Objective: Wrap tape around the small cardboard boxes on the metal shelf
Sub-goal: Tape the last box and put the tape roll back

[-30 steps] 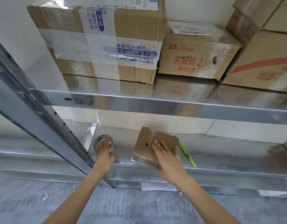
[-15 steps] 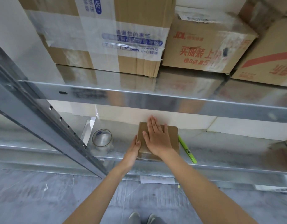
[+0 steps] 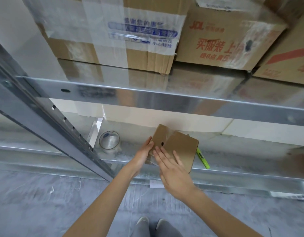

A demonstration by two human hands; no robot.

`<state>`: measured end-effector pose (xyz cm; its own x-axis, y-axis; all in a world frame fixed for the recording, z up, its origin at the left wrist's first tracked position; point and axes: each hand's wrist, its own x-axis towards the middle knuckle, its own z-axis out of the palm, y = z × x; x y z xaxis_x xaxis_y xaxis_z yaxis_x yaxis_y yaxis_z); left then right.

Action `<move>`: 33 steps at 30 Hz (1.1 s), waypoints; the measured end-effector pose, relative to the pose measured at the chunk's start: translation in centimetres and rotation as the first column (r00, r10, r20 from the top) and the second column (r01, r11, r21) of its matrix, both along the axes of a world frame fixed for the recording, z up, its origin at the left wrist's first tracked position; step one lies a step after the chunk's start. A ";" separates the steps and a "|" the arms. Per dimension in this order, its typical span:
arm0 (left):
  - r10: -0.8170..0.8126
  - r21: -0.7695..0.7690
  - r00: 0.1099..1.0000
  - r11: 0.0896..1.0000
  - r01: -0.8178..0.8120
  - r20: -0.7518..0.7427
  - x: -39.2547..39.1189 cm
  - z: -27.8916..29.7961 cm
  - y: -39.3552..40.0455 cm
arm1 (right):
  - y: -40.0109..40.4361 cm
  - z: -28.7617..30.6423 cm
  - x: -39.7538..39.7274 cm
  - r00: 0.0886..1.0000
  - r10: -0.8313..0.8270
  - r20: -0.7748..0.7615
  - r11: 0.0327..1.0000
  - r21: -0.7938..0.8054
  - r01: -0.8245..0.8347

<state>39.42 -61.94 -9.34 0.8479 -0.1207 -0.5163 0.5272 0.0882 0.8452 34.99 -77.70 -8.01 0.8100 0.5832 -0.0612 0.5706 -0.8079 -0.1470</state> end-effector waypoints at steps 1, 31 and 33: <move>-0.005 0.007 1.000 1.000 0.005 0.005 -0.1 0.0 0.0 | 0.1 0.1 0.1 1.000 0.011 0.020 1.000 0.016 -0.011; 0.192 0.130 0.965 0.968 -0.217 0.181 0.2 3.1 0.3 | 1.9 3.5 6.8 0.999 -0.029 -0.044 0.997 -0.071 0.026; 0.209 0.129 0.957 0.963 -0.237 0.198 0.3 3.1 0.1 | 1.7 3.8 6.1 0.998 -0.030 -0.056 0.998 -0.065 0.026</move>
<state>39.67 -61.88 -6.25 0.9252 0.1492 -0.3489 0.3451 0.0513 0.9371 41.14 -75.97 -4.18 0.8200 0.5540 -0.1437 0.5401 -0.8322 -0.1258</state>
